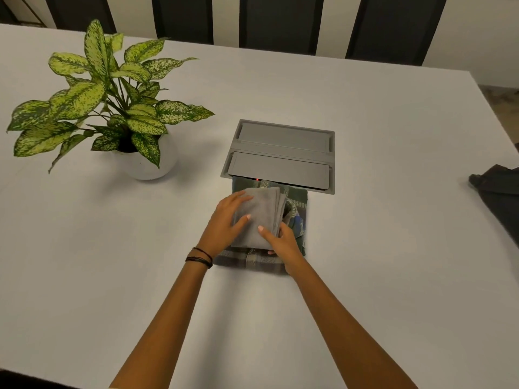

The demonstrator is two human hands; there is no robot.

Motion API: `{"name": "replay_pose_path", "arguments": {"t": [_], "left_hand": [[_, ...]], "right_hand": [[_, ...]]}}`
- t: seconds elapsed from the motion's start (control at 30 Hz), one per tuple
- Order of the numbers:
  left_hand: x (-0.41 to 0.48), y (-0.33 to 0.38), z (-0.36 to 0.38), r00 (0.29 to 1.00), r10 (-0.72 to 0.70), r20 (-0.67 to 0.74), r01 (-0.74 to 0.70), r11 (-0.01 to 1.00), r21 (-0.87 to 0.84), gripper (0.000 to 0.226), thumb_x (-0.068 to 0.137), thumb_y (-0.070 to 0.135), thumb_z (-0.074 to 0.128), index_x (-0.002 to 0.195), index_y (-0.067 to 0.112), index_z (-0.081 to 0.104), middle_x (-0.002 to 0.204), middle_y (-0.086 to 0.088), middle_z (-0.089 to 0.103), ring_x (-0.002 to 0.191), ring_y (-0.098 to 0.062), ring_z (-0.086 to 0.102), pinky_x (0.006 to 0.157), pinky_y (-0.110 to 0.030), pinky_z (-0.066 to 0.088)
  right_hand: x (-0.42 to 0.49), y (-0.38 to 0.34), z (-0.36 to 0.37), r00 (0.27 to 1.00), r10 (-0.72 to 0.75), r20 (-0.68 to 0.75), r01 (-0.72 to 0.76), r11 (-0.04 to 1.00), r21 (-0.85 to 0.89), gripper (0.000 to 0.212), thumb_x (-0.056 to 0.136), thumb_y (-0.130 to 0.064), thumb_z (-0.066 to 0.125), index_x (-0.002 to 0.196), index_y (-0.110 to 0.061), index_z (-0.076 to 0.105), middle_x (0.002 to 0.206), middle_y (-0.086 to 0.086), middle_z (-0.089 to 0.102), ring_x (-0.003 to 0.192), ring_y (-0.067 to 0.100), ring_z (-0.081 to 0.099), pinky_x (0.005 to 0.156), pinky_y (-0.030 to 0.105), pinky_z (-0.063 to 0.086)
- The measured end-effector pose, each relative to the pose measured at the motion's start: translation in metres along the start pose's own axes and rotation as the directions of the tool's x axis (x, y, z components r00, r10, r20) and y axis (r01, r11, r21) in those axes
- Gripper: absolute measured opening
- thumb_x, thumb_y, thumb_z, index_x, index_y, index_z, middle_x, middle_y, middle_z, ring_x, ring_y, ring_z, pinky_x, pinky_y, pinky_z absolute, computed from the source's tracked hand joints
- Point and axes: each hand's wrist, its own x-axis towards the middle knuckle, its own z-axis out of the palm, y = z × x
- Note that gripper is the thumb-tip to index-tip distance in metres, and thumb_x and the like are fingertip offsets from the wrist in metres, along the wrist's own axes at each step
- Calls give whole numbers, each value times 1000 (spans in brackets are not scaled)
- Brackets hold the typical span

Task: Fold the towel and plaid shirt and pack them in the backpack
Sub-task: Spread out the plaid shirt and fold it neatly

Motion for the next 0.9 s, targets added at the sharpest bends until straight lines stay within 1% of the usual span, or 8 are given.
{"name": "replay_pose_path", "arguments": {"t": [0.2,0.3,0.4,0.47,0.5,0.57,0.7,0.9], "left_hand": [[6,-17,37,987,7,158,-40,977,208,59,92,48,21,145,21,26,155,-3,18,144,-23,11,114,-39,10],[5,-36,49,972,-54,229,-22,948,318,80,81,66,-3,147,23,12,157,-2,10,145,-24,6,116,-44,7],[4,-48,58,963,-50,263,-51,931,362,87,74,71,-22,144,24,-1,157,-3,6,145,-23,2,116,-37,3],[4,-51,63,961,-52,272,-53,929,365,86,75,69,-24,143,21,-2,157,-5,6,145,-24,1,115,-33,0],[4,-51,65,959,-56,279,-53,928,369,87,76,69,-23,143,19,-1,156,-7,7,145,-25,1,116,-34,0],[1,-52,69,949,-76,306,-56,914,401,86,77,67,-23,143,16,-1,156,-9,7,144,-28,0,118,-41,3],[-8,-52,78,930,-150,335,-36,871,490,69,96,54,0,145,11,20,148,-17,32,136,-38,26,105,-57,30],[3,-54,96,921,-226,317,-2,811,585,60,98,46,5,134,12,36,134,-16,53,120,-38,52,89,-52,43]], "right_hand": [[14,6,9,999,26,-45,-28,998,-51,54,88,-34,60,133,-12,40,130,12,51,111,25,54,77,31,56],[10,9,18,979,-138,-147,110,977,-183,60,88,-29,60,137,-10,32,136,13,43,122,26,46,98,35,46],[-2,12,22,897,-397,-194,244,811,-532,63,92,-18,52,145,-8,19,150,11,24,136,22,29,108,33,33],[-3,18,21,844,-536,-22,347,577,-739,59,93,-6,47,146,-8,20,154,11,18,141,24,21,113,40,29],[-2,22,19,844,-530,83,372,467,-802,59,93,-2,44,146,-9,19,155,10,14,143,24,15,115,44,23],[-4,34,15,897,-393,204,360,382,-851,60,95,-4,38,148,-11,11,157,7,1,145,21,0,119,44,8],[-7,56,8,939,-224,259,320,304,-897,58,101,-19,30,147,-12,-5,156,5,-11,144,19,-10,117,40,-1],[5,59,0,956,-133,261,290,293,-911,69,97,-15,38,146,-12,-11,155,3,-17,143,18,-13,116,41,-3]]}}
